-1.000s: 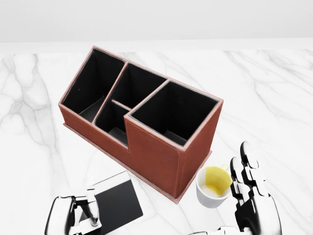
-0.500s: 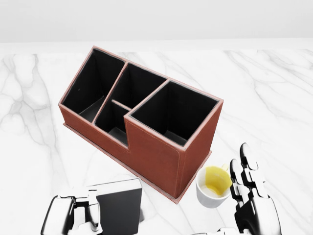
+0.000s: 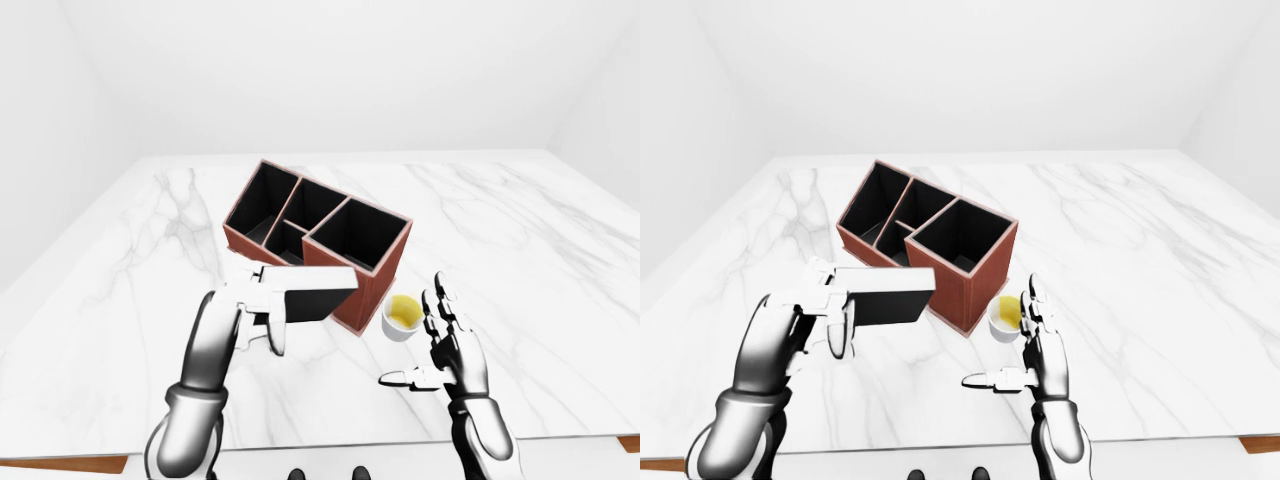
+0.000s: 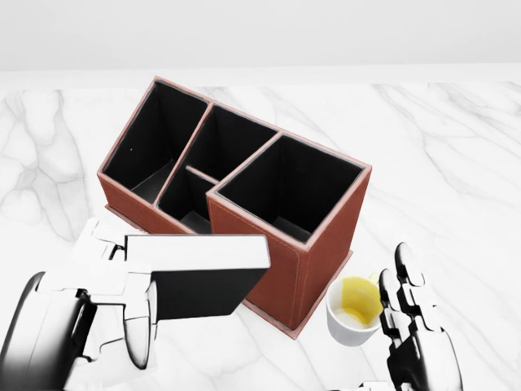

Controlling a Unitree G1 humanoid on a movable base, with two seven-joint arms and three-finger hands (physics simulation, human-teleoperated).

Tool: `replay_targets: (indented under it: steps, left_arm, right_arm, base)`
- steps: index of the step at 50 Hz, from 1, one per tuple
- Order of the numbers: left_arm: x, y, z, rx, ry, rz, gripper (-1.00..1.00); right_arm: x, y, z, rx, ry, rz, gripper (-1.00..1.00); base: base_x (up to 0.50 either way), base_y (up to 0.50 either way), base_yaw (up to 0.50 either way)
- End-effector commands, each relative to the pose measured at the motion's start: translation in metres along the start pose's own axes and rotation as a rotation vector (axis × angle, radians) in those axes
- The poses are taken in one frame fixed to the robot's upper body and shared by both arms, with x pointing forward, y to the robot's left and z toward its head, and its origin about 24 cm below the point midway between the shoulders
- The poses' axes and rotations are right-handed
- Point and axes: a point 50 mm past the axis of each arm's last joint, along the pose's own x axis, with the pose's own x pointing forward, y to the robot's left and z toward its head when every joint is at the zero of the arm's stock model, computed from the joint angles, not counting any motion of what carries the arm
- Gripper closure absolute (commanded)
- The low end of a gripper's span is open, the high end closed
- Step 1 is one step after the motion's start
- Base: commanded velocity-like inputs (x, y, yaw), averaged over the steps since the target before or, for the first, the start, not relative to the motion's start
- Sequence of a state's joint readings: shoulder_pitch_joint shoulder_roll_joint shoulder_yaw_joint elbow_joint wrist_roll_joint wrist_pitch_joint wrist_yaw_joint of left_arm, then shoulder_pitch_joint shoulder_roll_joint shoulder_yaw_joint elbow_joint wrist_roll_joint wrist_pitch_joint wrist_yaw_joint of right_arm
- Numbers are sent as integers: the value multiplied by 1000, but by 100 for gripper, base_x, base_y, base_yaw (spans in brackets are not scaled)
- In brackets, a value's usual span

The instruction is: Pick up the book and place it in the right compartment of the caddy.

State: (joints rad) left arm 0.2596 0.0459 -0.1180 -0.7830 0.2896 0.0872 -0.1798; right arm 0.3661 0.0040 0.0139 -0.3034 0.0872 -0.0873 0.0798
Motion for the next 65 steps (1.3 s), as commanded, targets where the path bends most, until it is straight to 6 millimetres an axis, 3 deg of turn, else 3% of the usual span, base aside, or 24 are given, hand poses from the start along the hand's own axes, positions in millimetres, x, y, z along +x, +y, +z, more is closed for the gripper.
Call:
replay_targets:
  steps: [1, 16, 24, 39, 45, 65]
  left_arm:
    - [4, 8, 40, 30, -197, 21, 100]
    - [22, 11, 60, 26, -350, 36, 100]
    - [34, 11, 58, 0, -365, 42, 100]
    - [68, 14, 71, -70, -480, 66, 100]
    - [81, 16, 86, -100, -561, 66, 100]
    - [134, 16, 89, -274, -541, 90, 100]
  right_arm:
    - [1, 0, -1, 0, 2, 1, -100]
    - [3, -1, 3, -1, -14, 1, -100]
    - [3, -1, 3, -2, -17, 1, -100]
    - [3, -2, 4, -3, -23, 2, -100]
    - [2, -3, 6, -3, -27, 2, -100]
    - [0, -5, 9, -3, -38, 1, -100]
  base:
    - [0, 0, 0]
    - [0, 0, 0]
    - [0, 0, 0]
    - [0, 0, 0]
    - [0, 0, 0]
    - [0, 0, 0]
